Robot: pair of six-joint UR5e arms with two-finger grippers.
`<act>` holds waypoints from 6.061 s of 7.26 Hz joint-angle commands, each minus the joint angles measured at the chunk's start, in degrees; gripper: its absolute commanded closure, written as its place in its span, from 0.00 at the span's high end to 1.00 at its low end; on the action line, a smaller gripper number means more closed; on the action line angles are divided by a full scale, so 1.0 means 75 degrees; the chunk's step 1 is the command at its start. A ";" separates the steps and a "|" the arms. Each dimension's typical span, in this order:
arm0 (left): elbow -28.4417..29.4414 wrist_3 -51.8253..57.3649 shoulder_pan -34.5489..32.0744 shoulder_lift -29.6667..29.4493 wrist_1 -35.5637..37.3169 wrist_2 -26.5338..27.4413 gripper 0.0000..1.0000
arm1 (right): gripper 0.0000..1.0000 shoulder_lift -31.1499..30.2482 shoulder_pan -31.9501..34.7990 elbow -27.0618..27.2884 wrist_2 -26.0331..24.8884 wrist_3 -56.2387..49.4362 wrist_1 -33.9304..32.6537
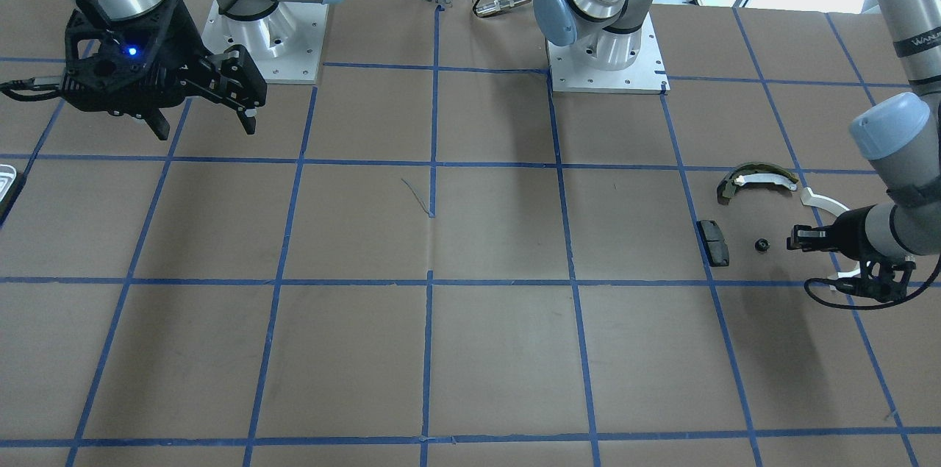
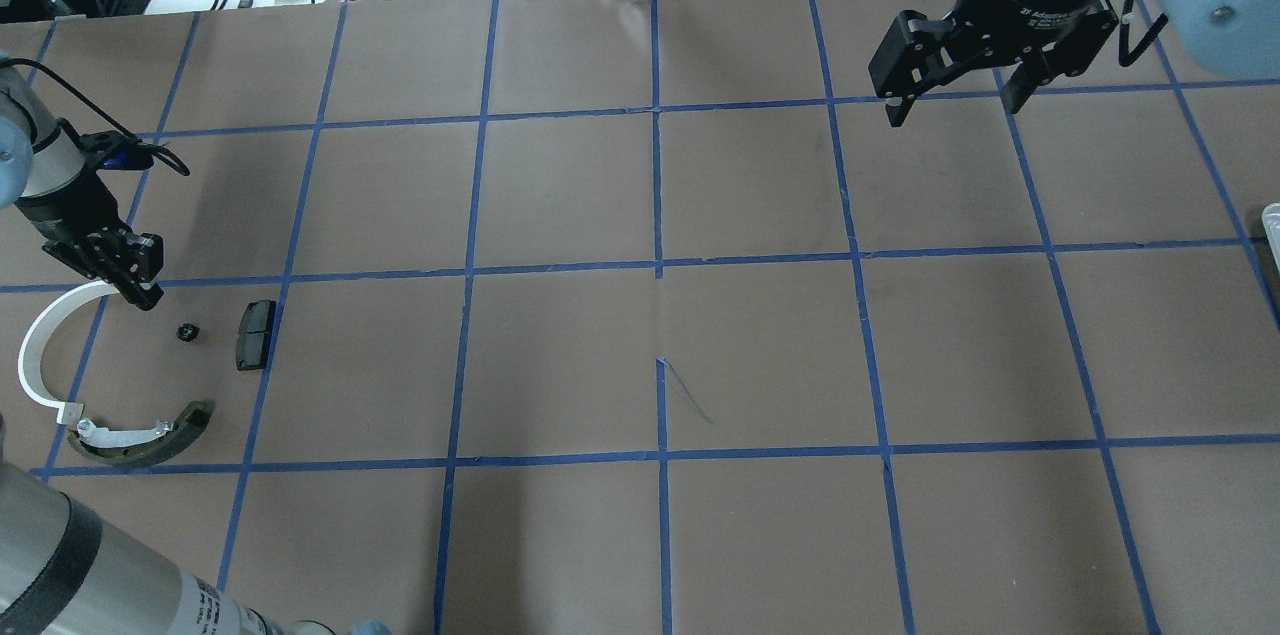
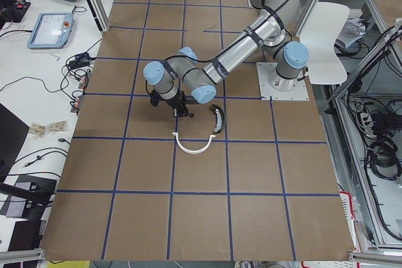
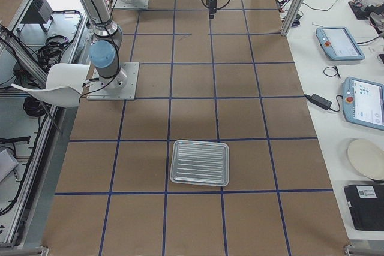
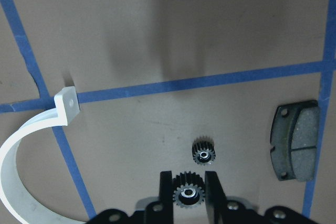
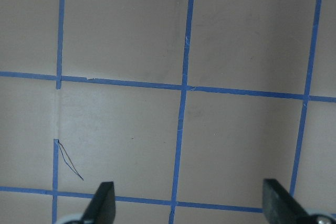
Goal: Place bearing gear from tray to pile
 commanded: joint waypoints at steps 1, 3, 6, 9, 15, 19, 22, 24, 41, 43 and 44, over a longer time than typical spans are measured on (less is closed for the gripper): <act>-0.0012 -0.0008 0.0036 -0.0138 0.0000 0.0000 0.00 | 1.00 0.0000 -0.0014 0.0000 0.0002 0.0001 -0.0021; 0.0000 -0.0020 0.0036 -0.0267 0.0000 0.0012 0.00 | 1.00 0.0012 -0.0014 0.0000 0.0037 0.0025 -0.0021; -0.0012 0.0004 0.0059 -0.0314 0.0000 0.0012 0.00 | 1.00 0.0012 -0.0026 0.0012 0.0060 0.0002 -0.0021; -0.0058 0.0004 0.0060 -0.0326 0.0000 0.0188 0.00 | 1.00 0.0000 -0.0026 0.0000 -0.0010 0.0001 -0.0021; -0.0105 -0.0102 0.0059 -0.0442 0.0280 0.0141 0.56 | 1.00 0.0023 -0.0049 0.0000 0.0013 0.0025 -0.0021; 0.0372 -0.0488 -0.0139 -0.0034 -0.0265 0.0001 0.84 | 1.00 0.0035 -0.0061 0.0000 0.0014 -0.0010 -0.0067; 0.2045 -0.1764 -0.1189 0.0714 -0.2337 -0.0856 1.00 | 1.00 0.0035 -0.0061 0.0012 0.0025 0.0001 -0.0056; 0.2972 -0.2884 -0.2407 0.1207 -0.3404 -0.0913 1.00 | 1.00 0.0035 -0.0061 0.0000 0.0025 0.0001 -0.0056; -0.0656 -0.4053 -0.4570 0.4490 -0.1723 -0.1336 1.00 | 1.00 0.0047 -0.0085 0.0000 0.0025 -0.0010 -0.0068; -0.0749 -0.3876 -0.4523 0.4630 -0.1758 -0.1336 1.00 | 1.00 0.0035 -0.0085 0.0000 0.0025 -0.0010 -0.0068; -0.0762 -0.3863 -0.4488 0.4654 -0.1862 -0.1301 1.00 | 1.00 0.0047 -0.0085 0.0000 0.0025 -0.0010 -0.0068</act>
